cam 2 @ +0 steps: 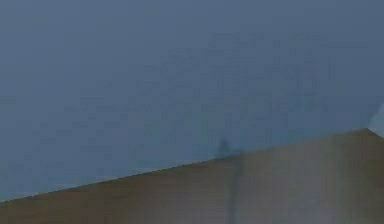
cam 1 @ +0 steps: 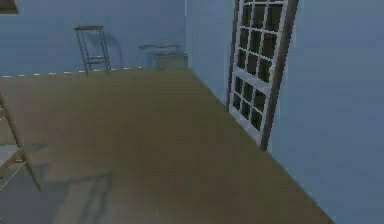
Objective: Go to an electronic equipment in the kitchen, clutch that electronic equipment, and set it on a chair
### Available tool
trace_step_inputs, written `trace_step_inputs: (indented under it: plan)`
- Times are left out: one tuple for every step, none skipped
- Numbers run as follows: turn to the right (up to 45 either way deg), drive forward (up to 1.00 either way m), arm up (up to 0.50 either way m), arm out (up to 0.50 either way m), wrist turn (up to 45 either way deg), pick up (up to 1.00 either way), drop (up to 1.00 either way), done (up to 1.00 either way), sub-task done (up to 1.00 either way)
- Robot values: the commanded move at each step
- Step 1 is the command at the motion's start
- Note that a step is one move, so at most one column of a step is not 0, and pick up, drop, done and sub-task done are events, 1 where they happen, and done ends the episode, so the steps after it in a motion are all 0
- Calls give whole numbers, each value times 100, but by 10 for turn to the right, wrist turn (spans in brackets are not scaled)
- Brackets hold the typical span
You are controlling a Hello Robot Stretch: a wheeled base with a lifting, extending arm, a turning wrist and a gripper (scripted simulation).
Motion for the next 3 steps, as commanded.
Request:
trace_step_inputs:
  plan:
    - [-450, 0, 0, 0, 0, 0, 0, 0, 0]
    - [-90, 0, 0, 0, 0, 0, 0, 0, 0]
    - [0, 95, 0, 0, 0, 0, 0, 0, 0]
